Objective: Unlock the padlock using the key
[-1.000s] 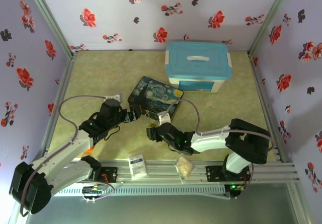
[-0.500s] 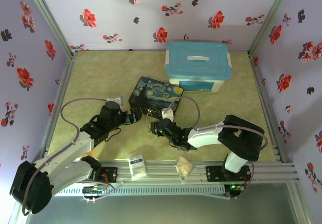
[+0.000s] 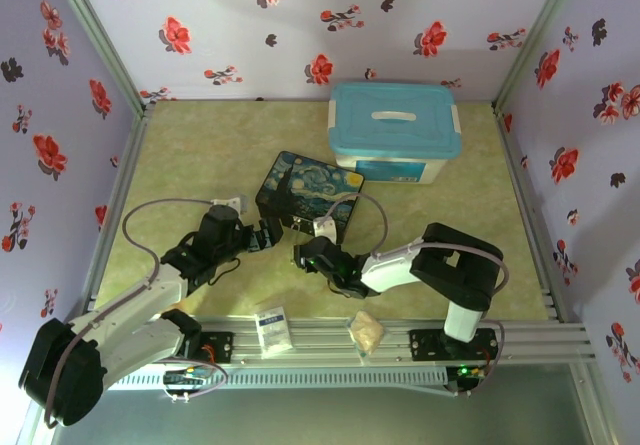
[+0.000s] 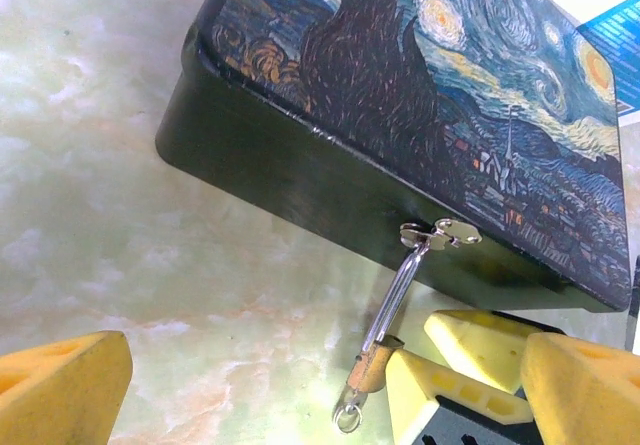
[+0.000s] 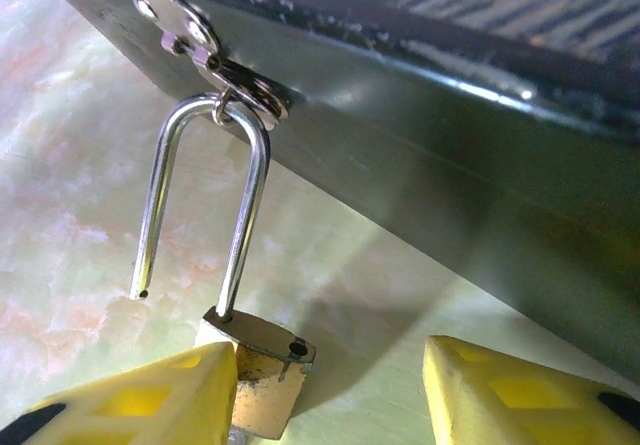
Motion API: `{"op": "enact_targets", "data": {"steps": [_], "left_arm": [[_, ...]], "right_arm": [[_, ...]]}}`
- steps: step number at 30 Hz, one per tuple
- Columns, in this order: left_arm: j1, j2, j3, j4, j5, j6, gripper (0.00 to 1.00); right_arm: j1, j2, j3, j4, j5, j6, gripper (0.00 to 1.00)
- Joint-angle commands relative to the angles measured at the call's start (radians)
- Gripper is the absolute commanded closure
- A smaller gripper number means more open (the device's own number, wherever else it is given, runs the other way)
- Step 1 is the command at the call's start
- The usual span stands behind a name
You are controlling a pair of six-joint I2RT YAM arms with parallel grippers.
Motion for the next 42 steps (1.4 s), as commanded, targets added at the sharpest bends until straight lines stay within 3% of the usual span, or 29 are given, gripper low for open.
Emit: {"op": "enact_targets", "data": {"steps": [1,12,27,34,42], "left_arm": [[0.007,-0.012,-0.012,0.019,0.013,-0.016,0.00],[0.007,-0.010,-0.012,0.024,0.012,-0.019,0.00],[0.007,-0.009,-0.026,0.035,0.013,-0.029,0.00],[0.007,-0.004,-0.027,0.041,0.012,-0.028,0.00],[0.007,0.001,-0.026,0.088,0.012,-0.034,0.00]], "right_arm": [[-0.010,0.029,0.004,0.028,-0.013,0.017,0.49],[-0.008,-0.020,-0.024,0.110,-0.041,0.004,0.44],[-0.008,0.095,0.004,0.114,-0.086,0.022,0.52],[-0.010,0.101,-0.015,0.161,-0.091,0.041,0.62],[-0.010,0.078,-0.114,0.292,-0.101,0.134,0.81]]}}
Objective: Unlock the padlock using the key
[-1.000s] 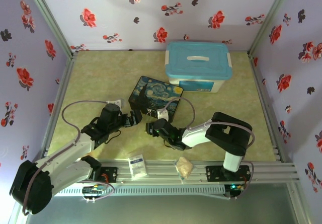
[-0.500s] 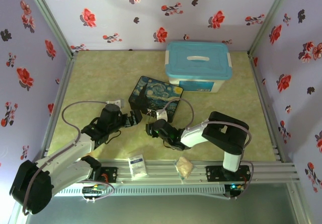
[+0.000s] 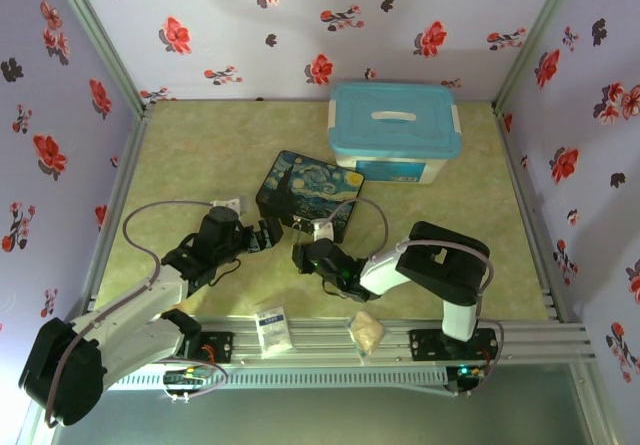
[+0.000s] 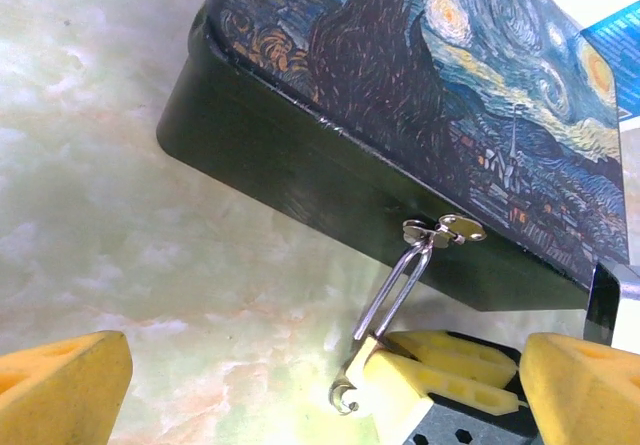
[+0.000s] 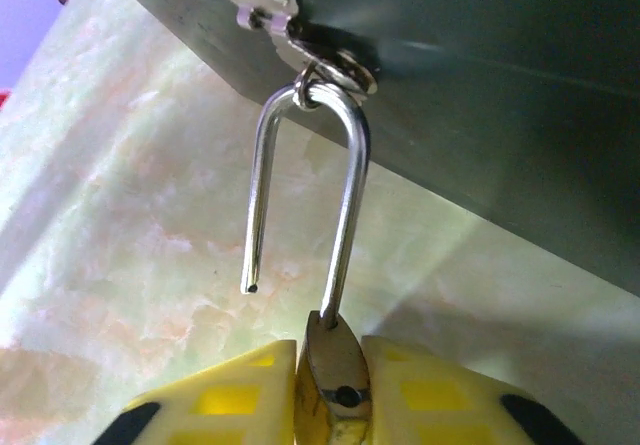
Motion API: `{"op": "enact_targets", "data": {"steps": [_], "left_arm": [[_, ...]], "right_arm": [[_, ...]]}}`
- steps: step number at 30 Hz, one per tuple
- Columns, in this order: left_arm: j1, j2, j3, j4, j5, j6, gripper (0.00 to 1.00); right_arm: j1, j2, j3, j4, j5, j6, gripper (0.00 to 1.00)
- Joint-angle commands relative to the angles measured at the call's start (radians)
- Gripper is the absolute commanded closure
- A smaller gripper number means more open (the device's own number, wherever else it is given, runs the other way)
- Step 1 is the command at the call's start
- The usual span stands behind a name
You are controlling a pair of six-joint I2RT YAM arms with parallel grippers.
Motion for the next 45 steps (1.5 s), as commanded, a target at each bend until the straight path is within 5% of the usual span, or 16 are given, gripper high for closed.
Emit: {"op": "enact_targets", "data": {"steps": [1,12,23,34,45], "left_arm": [[0.007,0.002,-0.005,0.068,0.011,-0.011,0.00],[0.007,0.114,0.110,0.058,-0.051,0.090,0.00],[0.003,0.376,0.273,0.066,-0.110,0.247,0.02],[-0.015,0.516,0.327,0.029,-0.134,0.329,0.28],[-0.030,0.532,0.281,0.021,-0.135,0.337,0.39]], "right_arm": [[-0.006,0.003,-0.075,0.050,0.002,0.073,0.84],[-0.007,-0.028,-0.236,0.268,0.033,0.169,0.90],[0.036,-0.079,-0.260,0.236,0.195,0.302,0.90],[0.072,0.115,-0.208,0.469,0.342,0.536,0.92],[0.097,0.104,-0.168,0.297,0.578,0.754,0.94]]}}
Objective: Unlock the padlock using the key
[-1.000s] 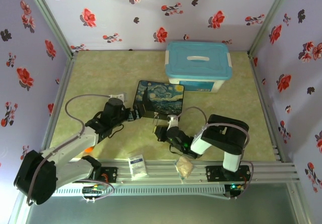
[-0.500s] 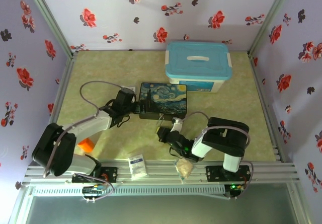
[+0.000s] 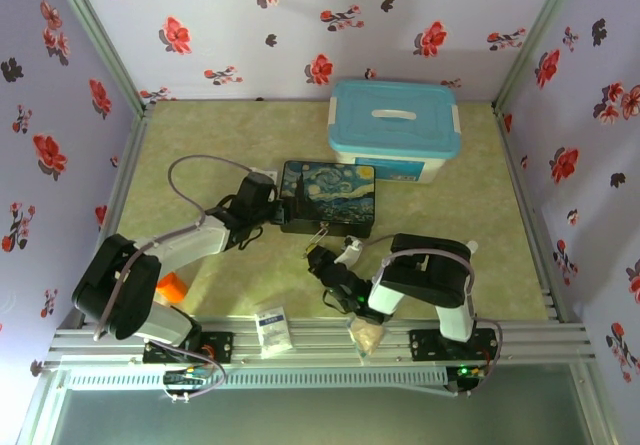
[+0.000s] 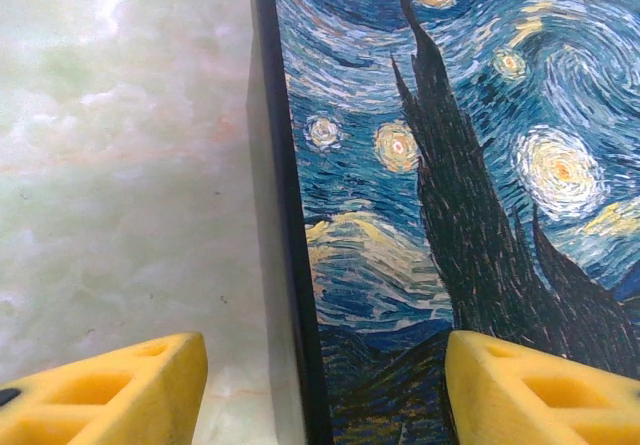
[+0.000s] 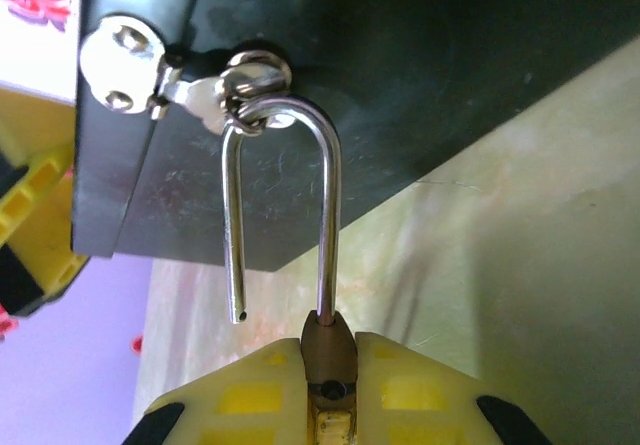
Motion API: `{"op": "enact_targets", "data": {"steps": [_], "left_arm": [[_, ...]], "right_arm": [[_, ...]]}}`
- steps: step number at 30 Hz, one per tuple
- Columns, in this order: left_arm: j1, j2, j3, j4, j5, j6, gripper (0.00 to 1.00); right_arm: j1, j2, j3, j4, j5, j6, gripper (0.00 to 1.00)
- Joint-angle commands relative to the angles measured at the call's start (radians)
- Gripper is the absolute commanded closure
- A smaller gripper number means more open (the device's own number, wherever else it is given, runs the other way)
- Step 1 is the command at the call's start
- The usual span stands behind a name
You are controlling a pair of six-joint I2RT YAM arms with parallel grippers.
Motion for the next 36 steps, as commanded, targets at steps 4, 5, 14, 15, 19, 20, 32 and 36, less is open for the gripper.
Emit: {"op": "enact_targets", "data": {"steps": [4,5,14,15,19,20,32,36], "left_arm": [[-0.003,0.031,-0.045,-0.083,-0.028,0.018,0.40],[-0.003,0.031,-0.048,-0.083,-0.027,0.020,0.40],[-0.004,0.010,-0.068,-0.074,-0.023,0.037,0.41],[-0.004,0.011,-0.070,-0.071,-0.021,0.038,0.41],[-0.004,-0.002,-0.075,-0.048,0.013,0.022,0.41],[-0.004,-0.016,-0.073,-0.043,0.031,0.010,0.40],[-0.007,-0.014,0.042,0.098,0.184,-0.078,0.20],[-0.010,0.134,0.069,0.133,0.189,-0.041,0.19]], "right_arm": [[0.016,0.003,-0.011,-0.083,0.321,0.183,0.95],[0.018,-0.002,-0.010,-0.101,0.331,0.191,0.95],[0.015,0.108,0.016,0.118,0.456,0.191,0.96],[0.011,0.118,0.022,0.144,0.461,0.179,0.97],[0.012,0.098,0.059,0.084,0.444,0.148,0.97],[0.013,0.085,0.063,0.032,0.439,0.179,0.97],[0.028,0.139,0.036,0.012,0.441,0.312,0.98],[0.028,0.140,0.031,0.026,0.440,0.305,0.98]]}}
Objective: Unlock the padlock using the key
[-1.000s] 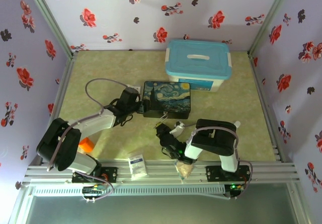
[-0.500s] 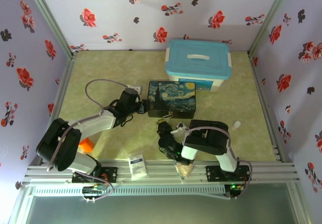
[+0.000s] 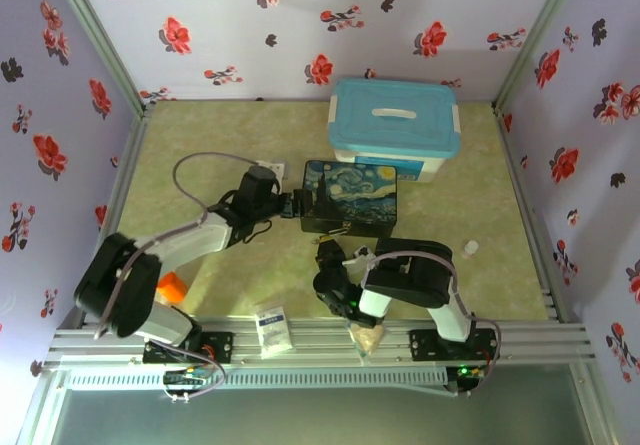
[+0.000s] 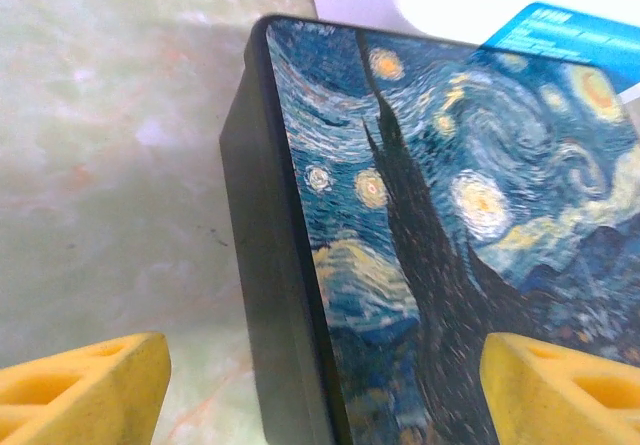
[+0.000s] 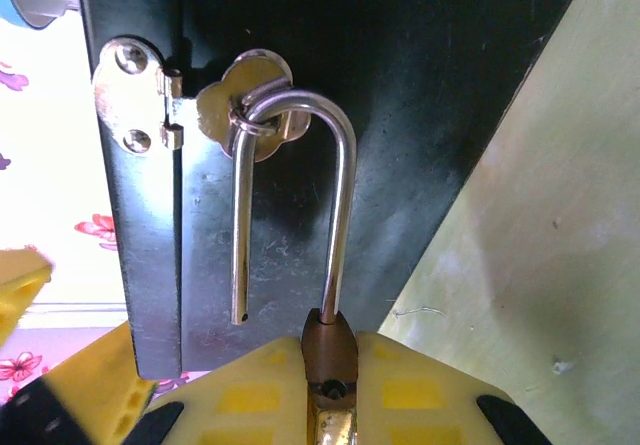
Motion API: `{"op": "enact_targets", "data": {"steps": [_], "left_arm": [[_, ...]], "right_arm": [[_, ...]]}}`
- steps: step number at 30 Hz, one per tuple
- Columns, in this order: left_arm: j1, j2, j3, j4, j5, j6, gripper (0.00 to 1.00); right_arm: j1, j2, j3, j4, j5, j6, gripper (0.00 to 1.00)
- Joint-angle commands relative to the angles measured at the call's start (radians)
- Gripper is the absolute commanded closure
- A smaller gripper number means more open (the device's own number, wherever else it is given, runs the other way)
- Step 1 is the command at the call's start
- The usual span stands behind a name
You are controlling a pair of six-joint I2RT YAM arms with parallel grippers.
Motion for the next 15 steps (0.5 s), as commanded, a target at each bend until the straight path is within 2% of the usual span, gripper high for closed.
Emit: {"op": "enact_targets", "data": {"steps": [1,3,7,11,15], "left_arm": [[-0.003,0.103,0.024,0.024,0.029,0.033,0.22],[-0.008,0.130,0.036,-0.015,0.014,0.043,0.28],[-0.013,0.129,0.016,-0.086,-0.094,0.032,0.36],[-0.014,0.135,-0.007,-0.120,-0.127,0.046,0.40],[-0.017,0.146,-0.030,-0.120,-0.127,0.047,0.43]], "right_arm": [[-0.011,0.039,-0.022,-0.052,0.069,0.005,0.98],[-0.009,0.042,-0.024,-0.055,0.069,0.022,0.98],[-0.010,0.070,-0.045,-0.018,0.106,0.056,0.98],[-0.037,0.104,-0.067,0.135,0.119,-0.023,0.98],[-0.047,0.086,-0.075,0.144,0.127,-0.048,0.99]]}}
